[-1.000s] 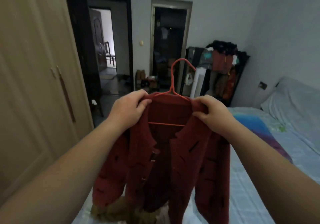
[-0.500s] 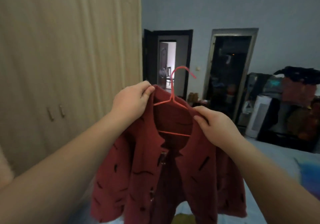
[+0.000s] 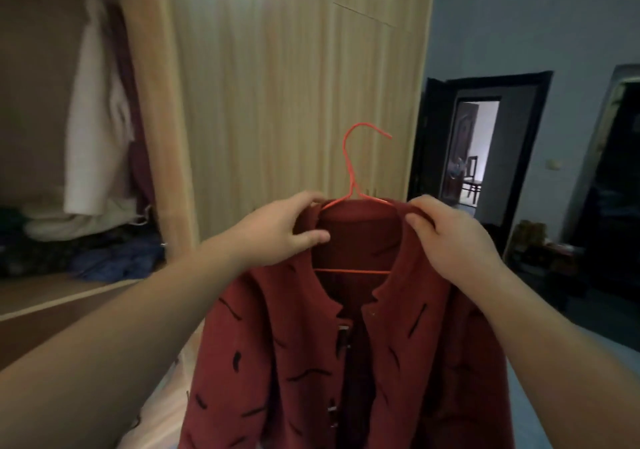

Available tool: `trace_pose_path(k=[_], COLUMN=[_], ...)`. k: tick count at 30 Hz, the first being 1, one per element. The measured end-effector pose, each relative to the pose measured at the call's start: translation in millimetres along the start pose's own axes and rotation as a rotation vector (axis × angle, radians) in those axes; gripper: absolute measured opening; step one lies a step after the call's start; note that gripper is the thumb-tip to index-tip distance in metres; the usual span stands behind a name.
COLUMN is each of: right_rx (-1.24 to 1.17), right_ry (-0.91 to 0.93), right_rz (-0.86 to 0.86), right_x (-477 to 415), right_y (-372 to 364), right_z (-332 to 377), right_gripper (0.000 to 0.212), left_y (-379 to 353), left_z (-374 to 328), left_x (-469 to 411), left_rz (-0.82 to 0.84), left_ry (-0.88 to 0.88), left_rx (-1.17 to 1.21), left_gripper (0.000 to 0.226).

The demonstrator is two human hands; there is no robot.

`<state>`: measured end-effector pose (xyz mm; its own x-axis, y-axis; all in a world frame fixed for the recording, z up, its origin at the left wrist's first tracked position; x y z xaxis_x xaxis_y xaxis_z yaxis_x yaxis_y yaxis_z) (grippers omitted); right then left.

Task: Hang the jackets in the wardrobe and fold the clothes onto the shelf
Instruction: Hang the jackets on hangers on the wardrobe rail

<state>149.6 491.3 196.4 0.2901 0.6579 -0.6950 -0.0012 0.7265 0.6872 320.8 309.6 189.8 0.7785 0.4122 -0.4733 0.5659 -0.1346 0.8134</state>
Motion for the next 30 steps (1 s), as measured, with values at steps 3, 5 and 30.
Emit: trace_pose_path(k=[3, 5, 30], right_rx=[-0.034, -0.116, -0.411], right_ry=[0.065, 0.12, 0.595], right_rz=[0.029, 0.043, -0.008], right_x=[-23, -38, -135], right_y=[-16, -31, -214], right_z=[38, 65, 528], right_gripper=[0.031, 0.035, 0.033], left_y=[45, 82, 409], left_z=[22, 41, 324], left_x=[27, 42, 282], left_rz=[-0.161, -0.251, -0.354], left_ry=[-0.002, 0.045, 0.443], left_rx=[-0.08, -0.113, -0.32], left_gripper=[0.036, 0.024, 0.053])
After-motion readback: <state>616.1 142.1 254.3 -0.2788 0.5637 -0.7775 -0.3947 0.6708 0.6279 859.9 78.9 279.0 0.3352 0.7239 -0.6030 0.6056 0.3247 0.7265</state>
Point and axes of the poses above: each hand's wrist, its own x-axis away from the middle knuckle, its own y-axis out of the back of the hand, z = x × y, the point moved 8 cm from there along -x, towards the middle knuckle, and after that the axes turned 7 degrees about y, right-handed, at the moved point
